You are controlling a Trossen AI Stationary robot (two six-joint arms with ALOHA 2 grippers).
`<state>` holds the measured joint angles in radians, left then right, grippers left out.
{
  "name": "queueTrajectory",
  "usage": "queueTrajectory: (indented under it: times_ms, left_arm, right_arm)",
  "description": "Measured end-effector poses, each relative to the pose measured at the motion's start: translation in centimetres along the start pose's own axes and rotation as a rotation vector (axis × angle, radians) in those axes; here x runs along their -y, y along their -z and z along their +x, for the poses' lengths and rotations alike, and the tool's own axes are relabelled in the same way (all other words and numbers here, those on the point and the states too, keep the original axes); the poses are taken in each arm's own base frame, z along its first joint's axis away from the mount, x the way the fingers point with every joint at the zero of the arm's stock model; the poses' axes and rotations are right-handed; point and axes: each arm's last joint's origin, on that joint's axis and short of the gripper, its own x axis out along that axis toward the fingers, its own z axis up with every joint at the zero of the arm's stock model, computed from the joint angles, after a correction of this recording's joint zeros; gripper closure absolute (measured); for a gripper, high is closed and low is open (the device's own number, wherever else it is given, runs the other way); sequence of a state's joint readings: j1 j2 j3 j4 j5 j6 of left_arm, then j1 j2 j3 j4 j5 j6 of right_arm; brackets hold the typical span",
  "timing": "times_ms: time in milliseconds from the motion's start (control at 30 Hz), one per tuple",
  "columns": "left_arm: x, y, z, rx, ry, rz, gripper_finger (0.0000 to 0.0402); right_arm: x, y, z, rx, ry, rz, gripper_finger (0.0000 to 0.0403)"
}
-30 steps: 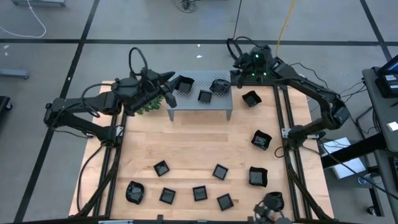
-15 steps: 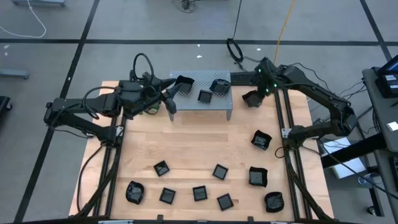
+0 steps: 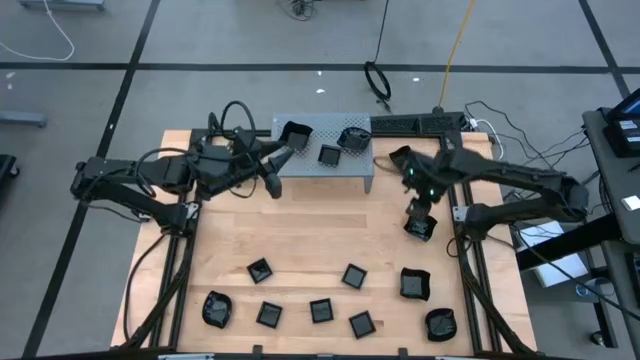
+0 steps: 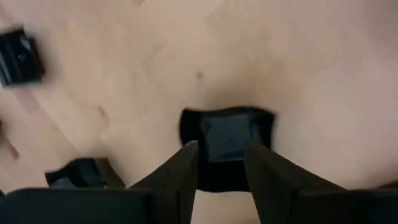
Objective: Pick & Place Mini shaped plates
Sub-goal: Stack the black distorted square plate on top of the black distorted square plate on the shelf
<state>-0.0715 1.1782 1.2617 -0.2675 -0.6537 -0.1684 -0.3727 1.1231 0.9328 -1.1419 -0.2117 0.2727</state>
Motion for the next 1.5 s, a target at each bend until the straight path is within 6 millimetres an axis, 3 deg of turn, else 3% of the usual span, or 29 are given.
queueTrajectory:
  times_ms: [333,533,700,900,1100,1300,1500]
  left_arm:
    - [1.0,0.6,-0.8,-0.036,0.047,0.036,0.0256]
    - [1.7,0.8,-1.3,-0.045,0.08,0.047,0.0256]
    - [2.1,0.8,-1.7,-0.046,0.103,0.05,0.0256]
    - [2.6,0.9,-2.1,-0.048,0.131,0.041,0.0256]
    - [3.1,1.0,-2.6,-0.051,0.157,0.017,0.0256]
    - [3.6,1.1,-3.0,-0.053,0.184,0.014,0.0256]
    - [3.9,1.2,-3.4,-0.053,0.204,0.016,0.0256]
  right_arm:
    - [-2.7,4.0,6.1,-0.038,0.018,-0.106,0.0284]
    - [-3.8,4.3,7.7,0.051,-0.002,-0.116,0.026]
    - [-3.3,4.4,8.8,0.109,0.15,-0.119,0.0233]
    - [-2.9,4.6,10.3,0.07,0.171,-0.119,0.0231]
    - [-2.9,4.6,10.8,0.047,0.187,-0.136,0.0279]
    - [-3.2,4.2,10.7,0.094,0.164,-0.14,0.0386]
    - [-4.3,3.3,10.4,0.185,0.051,-0.157,0.04]
